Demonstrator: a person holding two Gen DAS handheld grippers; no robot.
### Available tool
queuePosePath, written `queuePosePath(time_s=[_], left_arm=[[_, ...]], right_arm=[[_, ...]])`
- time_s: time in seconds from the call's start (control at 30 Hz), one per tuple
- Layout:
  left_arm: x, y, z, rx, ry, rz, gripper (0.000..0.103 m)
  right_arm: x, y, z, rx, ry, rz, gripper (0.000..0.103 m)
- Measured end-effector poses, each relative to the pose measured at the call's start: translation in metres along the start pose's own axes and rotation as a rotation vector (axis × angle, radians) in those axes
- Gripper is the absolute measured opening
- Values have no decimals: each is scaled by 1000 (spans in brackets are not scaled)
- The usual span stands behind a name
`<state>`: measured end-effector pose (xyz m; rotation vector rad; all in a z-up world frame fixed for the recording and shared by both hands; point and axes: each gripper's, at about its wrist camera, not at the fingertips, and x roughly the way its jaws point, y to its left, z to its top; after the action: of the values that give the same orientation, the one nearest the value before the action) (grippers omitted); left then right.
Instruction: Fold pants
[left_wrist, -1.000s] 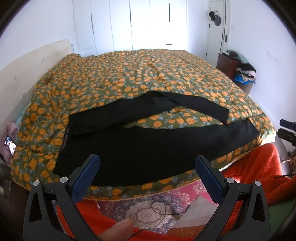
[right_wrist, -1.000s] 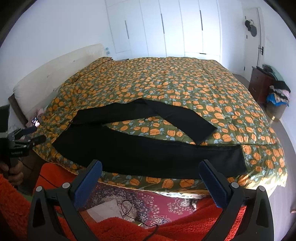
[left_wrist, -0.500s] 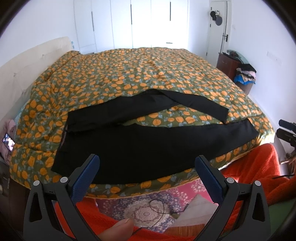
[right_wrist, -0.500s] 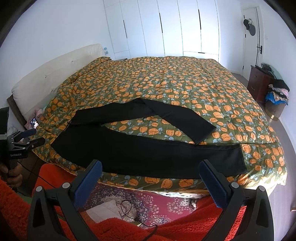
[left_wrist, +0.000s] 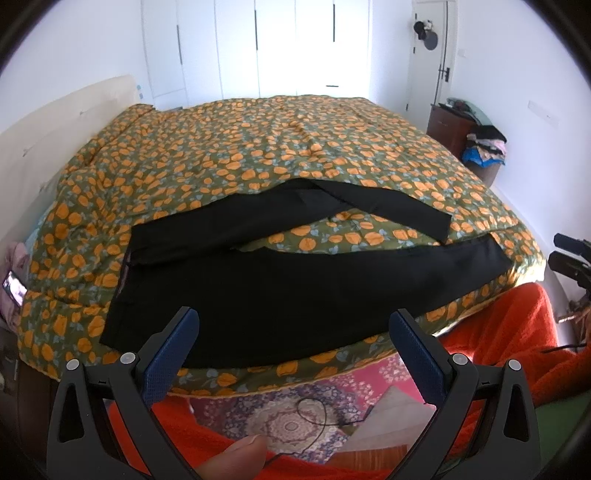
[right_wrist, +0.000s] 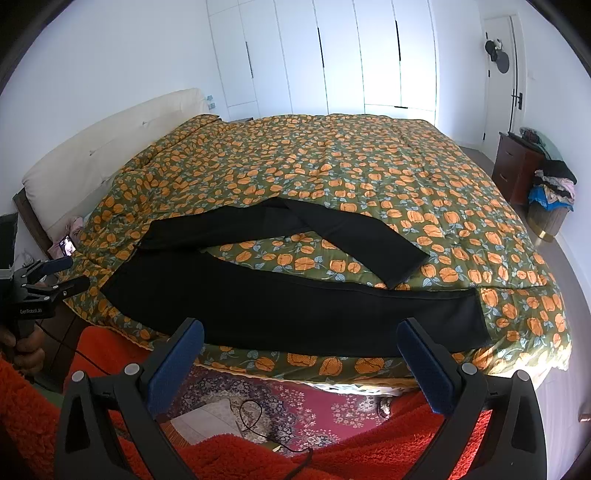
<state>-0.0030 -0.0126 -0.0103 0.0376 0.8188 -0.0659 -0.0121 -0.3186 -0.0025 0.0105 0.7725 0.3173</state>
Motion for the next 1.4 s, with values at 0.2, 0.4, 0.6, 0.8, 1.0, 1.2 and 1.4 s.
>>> queuePosePath(time_s=[0.2, 0.4, 0.6, 0.8, 1.0, 1.2, 1.4], left_arm=[[0, -1, 0, 1, -1, -2, 103], [0, -6, -2, 15, 4, -14, 103], [0, -5, -4, 19, 16, -32, 103], [0, -4, -5, 14, 22, -39, 103], [0, -3, -5, 16, 24, -41, 103], [-1, -3, -6, 16, 22, -40, 103], [-1, -3, -6, 17, 23, -40, 103]], right_arm=[[-1, 1, 0, 1, -1, -3, 103], [-2, 1, 0, 0, -1, -5, 103], [-4, -4, -1, 5, 0, -7, 103], [-5, -2, -3, -2, 4, 1, 103], [-5, 1, -2, -4, 4, -3, 103], [-6, 3, -2, -2, 4, -1, 103], [-7, 6, -3, -5, 2, 2, 103]])
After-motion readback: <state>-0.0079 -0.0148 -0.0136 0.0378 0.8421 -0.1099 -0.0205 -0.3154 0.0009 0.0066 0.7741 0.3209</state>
